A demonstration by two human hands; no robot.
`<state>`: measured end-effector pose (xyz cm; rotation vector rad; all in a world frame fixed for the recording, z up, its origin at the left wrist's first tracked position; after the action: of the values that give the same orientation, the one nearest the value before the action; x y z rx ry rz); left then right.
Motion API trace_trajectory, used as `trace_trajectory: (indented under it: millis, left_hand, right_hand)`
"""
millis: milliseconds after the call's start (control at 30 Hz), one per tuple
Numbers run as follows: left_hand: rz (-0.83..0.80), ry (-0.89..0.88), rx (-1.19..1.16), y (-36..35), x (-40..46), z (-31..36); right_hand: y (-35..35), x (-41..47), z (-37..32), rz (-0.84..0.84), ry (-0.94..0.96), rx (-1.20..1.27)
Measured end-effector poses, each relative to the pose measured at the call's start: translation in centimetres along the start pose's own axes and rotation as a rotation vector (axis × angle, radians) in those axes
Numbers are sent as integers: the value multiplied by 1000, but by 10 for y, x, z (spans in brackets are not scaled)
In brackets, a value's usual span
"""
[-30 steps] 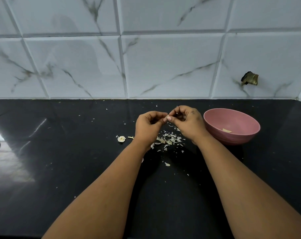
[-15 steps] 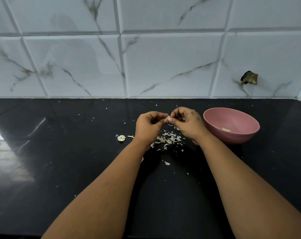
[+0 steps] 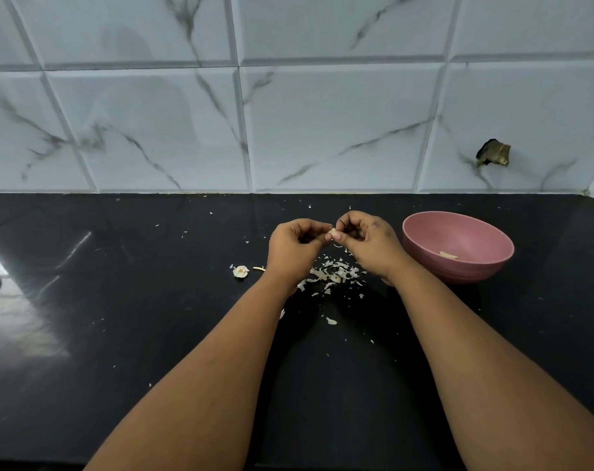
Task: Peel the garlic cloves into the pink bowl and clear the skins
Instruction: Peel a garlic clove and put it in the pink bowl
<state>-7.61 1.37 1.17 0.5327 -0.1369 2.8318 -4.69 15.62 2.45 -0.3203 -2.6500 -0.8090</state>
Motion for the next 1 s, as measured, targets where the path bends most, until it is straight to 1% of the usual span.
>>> trace_trajectory:
  millis: [67, 200, 333, 433, 567, 633, 800, 1000]
  left_hand:
    - [34, 38, -57, 1, -1, -2]
    - [53, 206, -355, -2, 0, -9]
    - [59, 252, -512, 1, 1, -10]
    - [33, 329, -604, 1, 1, -14]
    - [-43, 340, -552, -6, 0, -14]
    - [-50, 332, -548, -8, 0, -14]
    - [3, 326, -574, -6, 0, -15]
    - [46, 305, -600, -5, 0, -14]
  right_hand:
    - [0, 0, -3, 45, 30, -63]
    - [2, -2, -16, 141, 144, -199]
    - [3, -5, -27, 150, 230, -201]
    - [5, -6, -27, 179, 223, -178]
    - [10, -5, -20, 218, 154, -117]
    - [11, -6, -18, 225, 136, -81]
    - [11, -6, -21, 267, 144, -100]
    - [13, -5, -17, 261, 121, -12]
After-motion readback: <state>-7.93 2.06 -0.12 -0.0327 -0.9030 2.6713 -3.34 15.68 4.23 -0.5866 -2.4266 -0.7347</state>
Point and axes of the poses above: each hand's wrist, its own x-axis towards the middle knuckle, its own y-axis out of the back of the hand, z = x × y, the point moved 7 cm from there along x, towards the middle knuckle, and after that the axes turned 6 degrees about -x, right-handed, at the moved point
